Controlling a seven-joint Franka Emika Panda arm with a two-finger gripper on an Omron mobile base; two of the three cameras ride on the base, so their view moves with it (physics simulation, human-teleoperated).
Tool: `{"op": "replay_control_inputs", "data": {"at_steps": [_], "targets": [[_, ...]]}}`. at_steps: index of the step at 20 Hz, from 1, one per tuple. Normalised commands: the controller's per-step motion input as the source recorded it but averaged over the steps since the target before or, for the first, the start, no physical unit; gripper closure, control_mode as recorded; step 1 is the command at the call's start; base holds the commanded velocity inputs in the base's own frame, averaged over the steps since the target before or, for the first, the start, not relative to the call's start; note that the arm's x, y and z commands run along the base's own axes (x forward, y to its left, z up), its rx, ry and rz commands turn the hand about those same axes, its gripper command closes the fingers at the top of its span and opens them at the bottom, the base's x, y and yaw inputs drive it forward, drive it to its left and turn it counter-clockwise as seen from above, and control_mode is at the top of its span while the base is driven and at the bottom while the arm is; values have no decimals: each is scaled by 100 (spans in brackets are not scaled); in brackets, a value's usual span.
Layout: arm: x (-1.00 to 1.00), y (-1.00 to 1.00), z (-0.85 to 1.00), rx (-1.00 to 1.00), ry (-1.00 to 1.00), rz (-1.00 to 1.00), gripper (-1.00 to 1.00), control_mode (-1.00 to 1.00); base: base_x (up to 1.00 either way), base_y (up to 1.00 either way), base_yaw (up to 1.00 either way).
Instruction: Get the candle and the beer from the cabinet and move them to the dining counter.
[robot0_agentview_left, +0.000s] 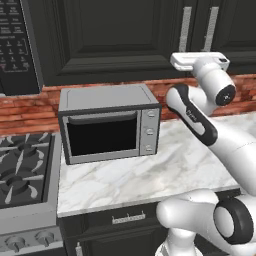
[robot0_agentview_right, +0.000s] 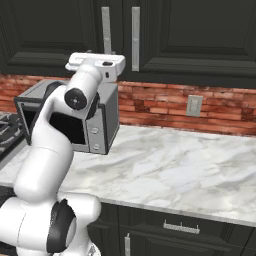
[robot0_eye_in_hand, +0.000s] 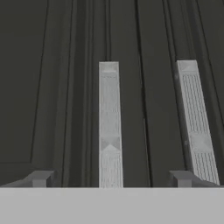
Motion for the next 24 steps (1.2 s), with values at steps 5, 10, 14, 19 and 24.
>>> {"op": "replay_control_inputs", "data": {"at_steps": [5, 10, 14, 19, 24], "targets": [[40, -4, 0, 0, 0, 0, -100, -100, 0, 0, 0], [40, -2, 0, 1, 0, 0, -100, -100, 0, 0, 0], [38, 0, 0, 0, 0, 0, -100, -100, 0, 0, 0], [31, -3, 0, 0, 0, 1, -100, -100, 0, 0, 0], [29, 0, 0, 0, 0, 0, -100, -100, 0, 0, 0]]}}
